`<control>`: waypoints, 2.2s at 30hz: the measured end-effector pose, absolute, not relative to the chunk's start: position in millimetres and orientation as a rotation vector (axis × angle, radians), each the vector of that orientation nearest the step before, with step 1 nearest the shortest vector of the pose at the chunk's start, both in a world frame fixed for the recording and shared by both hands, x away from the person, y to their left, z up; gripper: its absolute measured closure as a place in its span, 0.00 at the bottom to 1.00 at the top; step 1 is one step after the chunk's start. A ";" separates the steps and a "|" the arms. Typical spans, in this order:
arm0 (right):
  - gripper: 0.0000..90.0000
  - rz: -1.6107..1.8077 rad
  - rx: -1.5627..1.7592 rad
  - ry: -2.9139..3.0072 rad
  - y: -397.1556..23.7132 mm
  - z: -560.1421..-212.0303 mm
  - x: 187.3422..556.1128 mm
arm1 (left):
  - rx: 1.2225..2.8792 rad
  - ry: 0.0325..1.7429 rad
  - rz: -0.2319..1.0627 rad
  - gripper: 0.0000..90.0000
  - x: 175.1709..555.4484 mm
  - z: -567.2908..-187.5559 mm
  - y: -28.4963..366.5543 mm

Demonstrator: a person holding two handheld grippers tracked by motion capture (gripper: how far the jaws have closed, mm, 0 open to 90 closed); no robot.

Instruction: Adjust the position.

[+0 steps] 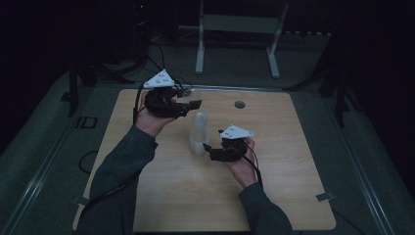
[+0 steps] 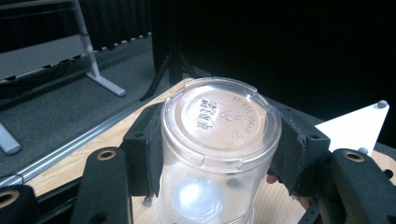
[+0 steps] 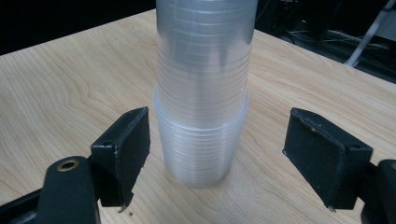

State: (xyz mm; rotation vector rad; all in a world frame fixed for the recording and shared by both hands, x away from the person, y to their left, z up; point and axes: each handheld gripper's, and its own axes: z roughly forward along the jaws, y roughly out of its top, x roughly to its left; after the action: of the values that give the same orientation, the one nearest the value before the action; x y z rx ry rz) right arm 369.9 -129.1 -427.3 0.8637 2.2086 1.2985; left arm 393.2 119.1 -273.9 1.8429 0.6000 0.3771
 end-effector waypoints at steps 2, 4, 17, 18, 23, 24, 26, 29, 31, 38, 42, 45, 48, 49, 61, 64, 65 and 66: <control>0.25 1.302 0.868 2.205 -130.6 -427.3 368.6 | 1.841 0.599 0.379 0.45 391.2 -271.8 121.0; 0.25 1.302 0.872 2.204 -131.4 -427.4 368.1 | 1.840 0.600 0.381 0.45 390.1 -270.7 122.0; 0.26 1.280 0.849 2.214 -135.9 -425.6 362.4 | 1.833 0.582 0.402 0.46 378.7 -261.8 129.8; 0.26 1.277 0.845 2.216 -135.8 -425.9 362.2 | 1.832 0.582 0.401 0.45 378.2 -261.3 130.6; 0.27 1.276 0.835 2.223 -136.0 -426.4 360.4 | 1.843 0.577 0.406 0.46 374.9 -260.2 134.6; 0.27 1.276 0.836 2.223 -136.2 -426.5 360.1 | 1.841 0.578 0.403 0.46 374.1 -260.3 135.3; 0.27 1.275 0.833 2.226 -136.6 -426.6 359.4 | 1.839 0.577 0.402 0.46 372.9 -260.4 137.2; 0.27 1.273 0.831 2.228 -137.1 -427.3 358.2 | 1.834 0.573 0.394 0.46 371.2 -261.0 140.0; 0.27 1.274 0.831 2.230 -137.4 -427.6 357.8 | 1.831 0.572 0.390 0.46 370.6 -261.3 141.0; 0.27 1.270 0.830 2.236 -138.9 -430.2 355.8 | 1.824 0.571 0.386 0.46 364.8 -266.3 150.3; 0.29 1.272 0.825 2.244 -138.9 -431.0 354.7 | 1.821 0.576 0.385 0.46 363.3 -269.5 153.8; 0.29 1.280 0.819 2.245 -138.6 -430.9 352.8 | 1.806 0.583 0.378 0.46 360.6 -274.1 159.5; 0.29 1.283 0.819 2.246 -138.5 -430.6 352.1 | 1.803 0.584 0.374 0.46 359.8 -276.3 161.6; 0.29 1.287 0.818 2.247 -138.6 -430.4 351.9 | 1.799 0.577 0.367 0.46 359.6 -279.0 163.7; 0.34 1.305 0.796 2.263 -137.2 -428.6 347.4 | 1.795 0.572 0.341 0.46 357.8 -290.0 167.4; 0.34 1.305 0.798 2.261 -137.0 -428.3 346.4 | 1.793 0.573 0.337 0.46 357.2 -292.6 167.3; 0.34 1.306 0.801 2.262 -137.0 -428.2 346.4 | 1.795 0.572 0.337 0.46 357.1 -293.7 167.7; 0.34 1.303 0.802 2.261 -137.0 -428.2 346.3 | 1.792 0.573 0.333 0.46 356.9 -295.1 167.9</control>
State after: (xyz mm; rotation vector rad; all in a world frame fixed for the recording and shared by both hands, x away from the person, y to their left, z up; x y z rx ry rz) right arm 346.3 -137.0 -428.2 0.8023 2.2610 1.3029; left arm 356.9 167.9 -295.1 1.7918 0.5731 0.3334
